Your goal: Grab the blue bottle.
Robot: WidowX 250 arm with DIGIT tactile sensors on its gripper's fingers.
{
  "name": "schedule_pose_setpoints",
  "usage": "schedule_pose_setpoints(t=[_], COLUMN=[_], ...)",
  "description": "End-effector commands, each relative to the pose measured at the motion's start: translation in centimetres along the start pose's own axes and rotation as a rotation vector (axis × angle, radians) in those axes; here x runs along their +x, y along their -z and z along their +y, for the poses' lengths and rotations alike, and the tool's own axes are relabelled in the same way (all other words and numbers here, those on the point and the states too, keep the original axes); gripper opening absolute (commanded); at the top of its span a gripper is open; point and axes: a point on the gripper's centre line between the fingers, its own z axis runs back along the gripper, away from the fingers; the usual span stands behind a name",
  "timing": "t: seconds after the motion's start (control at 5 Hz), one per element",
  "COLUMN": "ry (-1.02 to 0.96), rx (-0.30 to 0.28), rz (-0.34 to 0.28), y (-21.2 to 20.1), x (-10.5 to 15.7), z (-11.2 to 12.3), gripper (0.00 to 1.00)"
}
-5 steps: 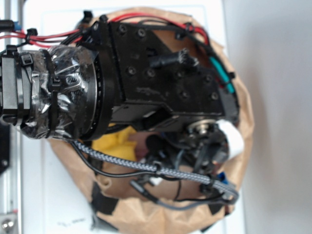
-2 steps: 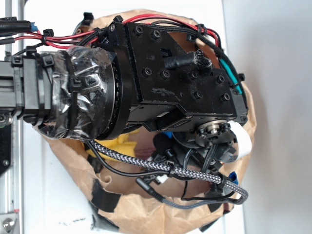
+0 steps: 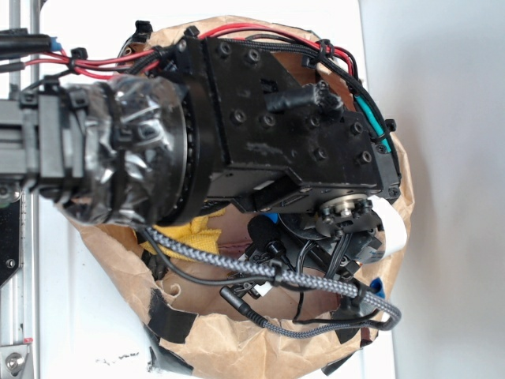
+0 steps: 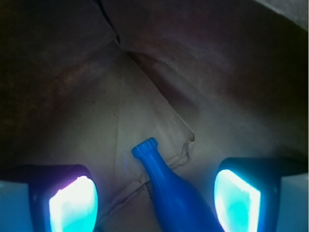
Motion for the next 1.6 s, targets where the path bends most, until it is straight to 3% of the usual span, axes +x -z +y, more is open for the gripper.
schedule_pose_setpoints(t=[0.0,0.4,1.0,1.4], ry=[0.034,0.017,0.069,0.049], rx=[0.038,0.150,0.270,0.257], rz=[0.015,0.093,0.133,0.157], y=[-1.4,-2.7,3.2,5.1], x=[0.5,-1.7,-3.6,-1.7], z=[1.3,2.0,0.7,0.6], gripper=[1.00,1.00,1.00,1.00])
